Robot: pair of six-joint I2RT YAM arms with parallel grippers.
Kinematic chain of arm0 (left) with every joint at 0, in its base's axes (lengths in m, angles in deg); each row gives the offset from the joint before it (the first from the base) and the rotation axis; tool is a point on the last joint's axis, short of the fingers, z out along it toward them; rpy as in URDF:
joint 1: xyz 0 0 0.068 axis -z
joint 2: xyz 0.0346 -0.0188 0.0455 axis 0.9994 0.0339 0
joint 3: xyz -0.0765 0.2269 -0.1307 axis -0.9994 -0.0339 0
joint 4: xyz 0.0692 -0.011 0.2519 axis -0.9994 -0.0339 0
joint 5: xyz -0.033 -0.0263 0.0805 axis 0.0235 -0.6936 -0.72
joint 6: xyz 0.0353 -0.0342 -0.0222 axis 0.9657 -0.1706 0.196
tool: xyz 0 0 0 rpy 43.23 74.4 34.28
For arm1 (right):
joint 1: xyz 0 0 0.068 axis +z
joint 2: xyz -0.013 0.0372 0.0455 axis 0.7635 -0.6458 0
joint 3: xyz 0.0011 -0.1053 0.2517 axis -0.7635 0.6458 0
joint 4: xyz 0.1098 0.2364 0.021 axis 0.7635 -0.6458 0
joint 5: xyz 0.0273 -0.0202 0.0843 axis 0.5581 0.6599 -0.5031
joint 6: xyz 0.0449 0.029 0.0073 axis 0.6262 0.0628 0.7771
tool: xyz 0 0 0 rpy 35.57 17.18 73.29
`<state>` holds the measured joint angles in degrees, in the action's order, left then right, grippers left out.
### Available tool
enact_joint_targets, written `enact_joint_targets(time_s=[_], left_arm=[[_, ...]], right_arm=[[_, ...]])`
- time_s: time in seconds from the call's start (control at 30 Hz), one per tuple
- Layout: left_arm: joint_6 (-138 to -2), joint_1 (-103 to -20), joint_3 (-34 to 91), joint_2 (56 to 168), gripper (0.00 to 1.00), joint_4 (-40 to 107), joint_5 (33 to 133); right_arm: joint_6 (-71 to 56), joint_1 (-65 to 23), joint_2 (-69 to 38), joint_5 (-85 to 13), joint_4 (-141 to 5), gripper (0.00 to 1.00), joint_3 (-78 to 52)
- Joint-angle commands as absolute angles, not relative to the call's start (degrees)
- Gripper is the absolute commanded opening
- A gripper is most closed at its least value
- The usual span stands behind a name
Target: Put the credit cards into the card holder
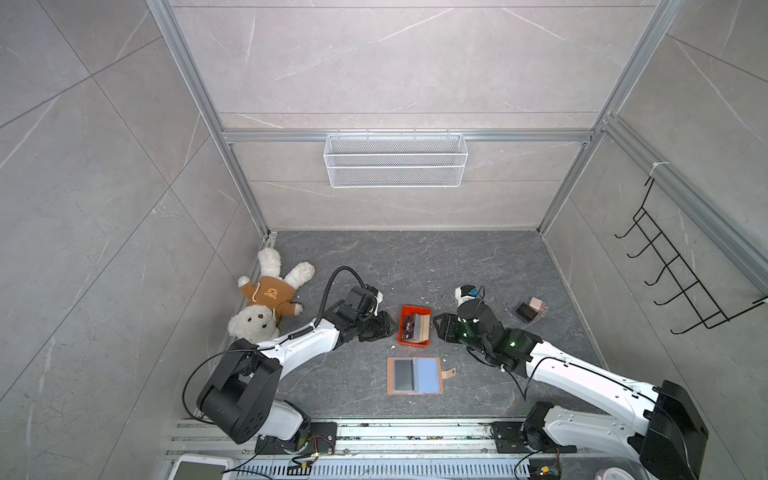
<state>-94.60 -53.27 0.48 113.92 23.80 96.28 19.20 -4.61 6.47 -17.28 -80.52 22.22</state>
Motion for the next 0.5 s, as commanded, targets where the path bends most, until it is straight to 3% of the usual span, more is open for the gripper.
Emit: enact_joint_targets(time_s=[0.0,0.47], left_arm=[[-95.79,-53.03,2.52,116.06,0.37,26.79,99.0],[-97.61,-51.18,4.19,122.62,0.28,32.15,100.06]], right_arm=[[18.43,-4.87,5.0,-19.53,-80.02,0.51,22.32],[18.78,-5.45,3.35,-20.41,-79.33,0.51,22.84]])
